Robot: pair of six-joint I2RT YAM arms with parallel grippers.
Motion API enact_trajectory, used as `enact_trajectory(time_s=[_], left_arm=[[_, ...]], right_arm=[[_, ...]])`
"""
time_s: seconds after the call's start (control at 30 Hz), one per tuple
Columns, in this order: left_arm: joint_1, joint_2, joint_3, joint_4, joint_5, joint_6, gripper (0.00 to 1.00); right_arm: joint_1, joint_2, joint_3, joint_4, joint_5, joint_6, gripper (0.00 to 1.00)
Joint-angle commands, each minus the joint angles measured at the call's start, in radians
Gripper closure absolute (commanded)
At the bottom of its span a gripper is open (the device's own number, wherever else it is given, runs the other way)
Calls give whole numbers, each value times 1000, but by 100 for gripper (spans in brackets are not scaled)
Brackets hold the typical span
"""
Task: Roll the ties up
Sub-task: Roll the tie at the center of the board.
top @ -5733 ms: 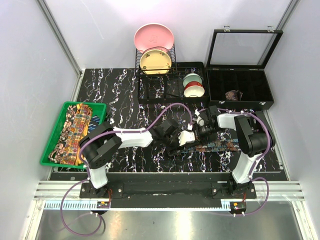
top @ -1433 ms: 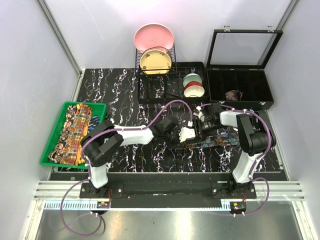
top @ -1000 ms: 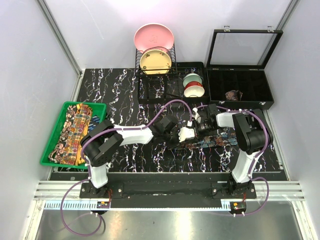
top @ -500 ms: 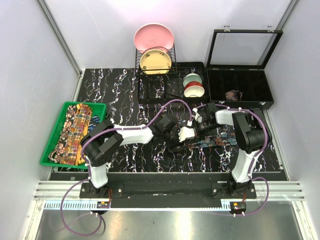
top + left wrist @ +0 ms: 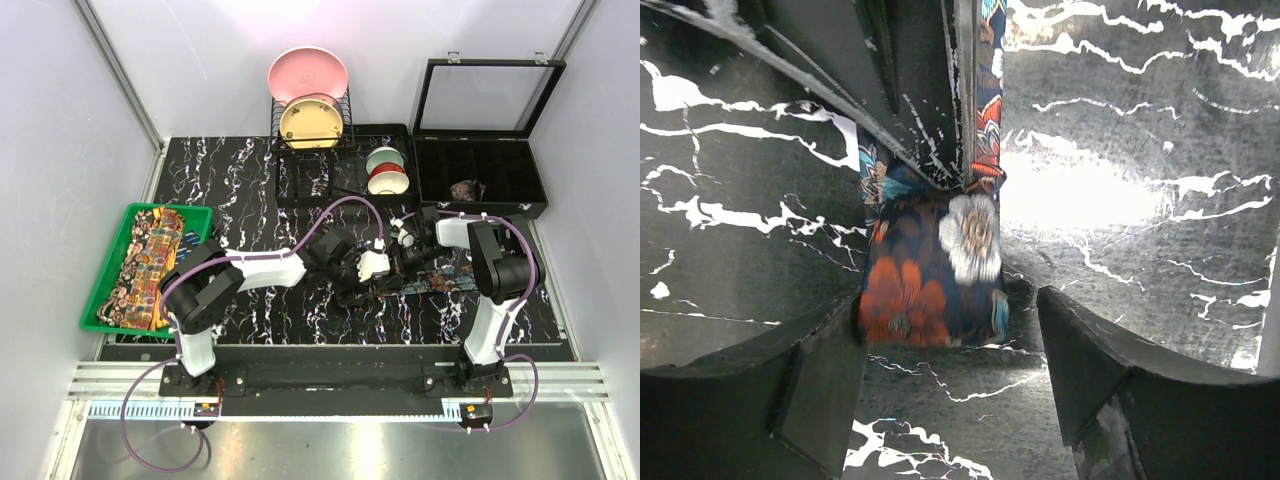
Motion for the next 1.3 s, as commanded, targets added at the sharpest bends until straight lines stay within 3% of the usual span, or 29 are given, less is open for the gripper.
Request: enact_trajectory(time_s=[0.0,0.3,0.4,0.5,0.73,0.77,0.83,0.87,0.9,0.97,1.0,1.1,1.27], left_arm=[[7,-60,31,52,38,-26,27],[8,-4,12,216,84,-110,23],[8,47,24,264,84,-123,28],[8,101,69,249,94,-132,41],[4,145,89,172,53,-112,46],[5,147,92,155,41,-107,58],[4,150,109,85,30,-82,69],[5,153,115,63,24,-60,74],[5,154,126,-31,22,-42,81],[4,144,141,-113,27,43,85],[4,124,120,-153,12,79,88],[12,128,140,-250,-19,97,90],[12,119,129,-250,-54,86,87]], right_arm=[[-14,23,36,-34,121,-33,100],[-17,37,68,-87,193,-10,100],[-17,49,62,-88,186,-5,100],[-17,51,59,-84,178,-5,100],[-17,39,42,-62,146,13,100],[-17,39,42,-62,126,15,100],[-17,29,42,-58,83,12,100],[-18,7,42,-56,66,15,96],[-23,-9,43,-52,45,10,85],[-34,-59,48,-51,0,22,78],[-56,-87,66,-74,-35,30,70],[-74,-119,95,-125,-67,1,66],[-70,-101,72,-82,-164,34,62]])
